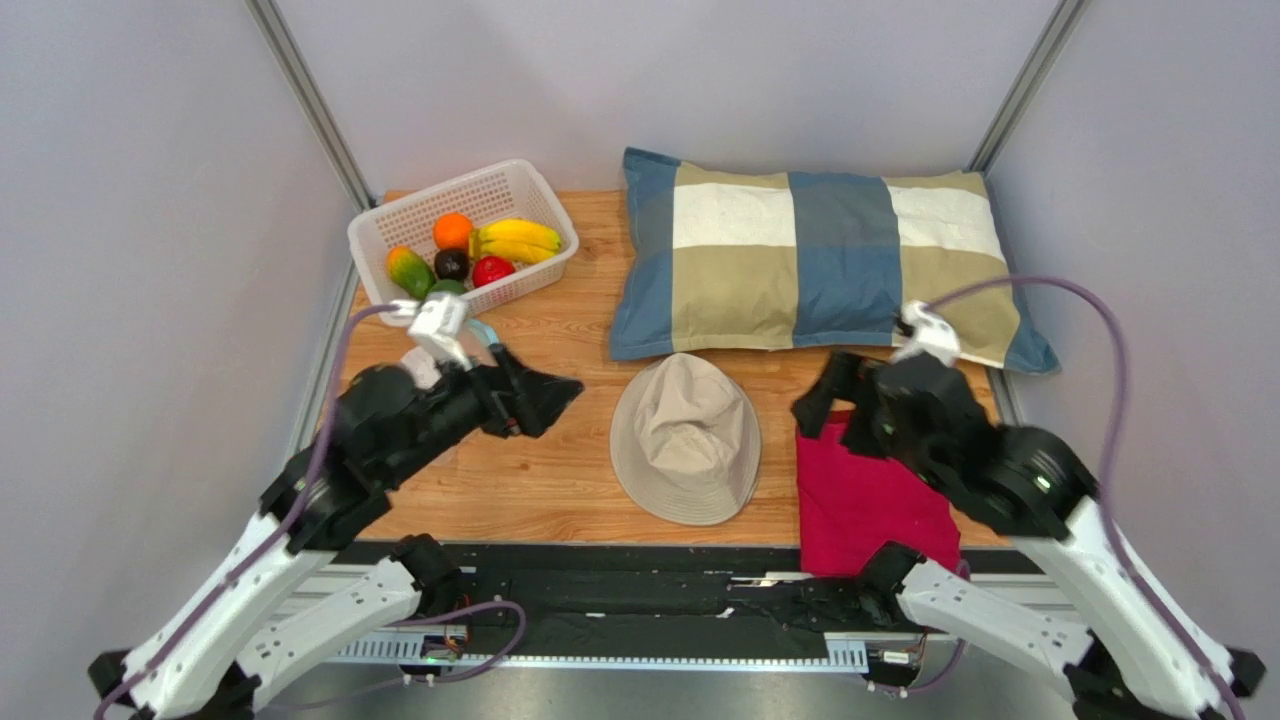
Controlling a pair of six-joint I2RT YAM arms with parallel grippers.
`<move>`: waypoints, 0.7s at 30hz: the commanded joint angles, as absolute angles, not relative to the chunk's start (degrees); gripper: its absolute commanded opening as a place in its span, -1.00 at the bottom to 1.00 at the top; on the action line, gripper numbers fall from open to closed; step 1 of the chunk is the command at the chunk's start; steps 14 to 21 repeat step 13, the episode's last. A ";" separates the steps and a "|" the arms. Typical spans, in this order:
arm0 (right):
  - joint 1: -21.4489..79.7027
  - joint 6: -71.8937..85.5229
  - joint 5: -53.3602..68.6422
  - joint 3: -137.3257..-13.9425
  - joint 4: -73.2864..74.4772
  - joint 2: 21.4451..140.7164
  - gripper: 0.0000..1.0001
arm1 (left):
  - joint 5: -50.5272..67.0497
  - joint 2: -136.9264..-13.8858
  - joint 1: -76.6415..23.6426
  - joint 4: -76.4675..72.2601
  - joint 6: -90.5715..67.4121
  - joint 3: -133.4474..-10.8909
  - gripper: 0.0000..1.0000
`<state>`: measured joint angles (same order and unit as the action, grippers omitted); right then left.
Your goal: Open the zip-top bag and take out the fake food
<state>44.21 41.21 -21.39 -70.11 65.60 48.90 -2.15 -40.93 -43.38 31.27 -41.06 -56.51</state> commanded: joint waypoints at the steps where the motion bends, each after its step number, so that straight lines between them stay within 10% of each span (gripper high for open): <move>1: 44.38 51.32 -24.88 -65.14 74.10 33.00 1.00 | -0.53 -24.74 -43.51 22.33 -44.03 -50.90 0.98; 21: 44.38 48.95 -16.61 -62.31 64.07 20.04 1.00 | -1.57 -14.34 -43.51 31.12 -42.71 -54.85 0.98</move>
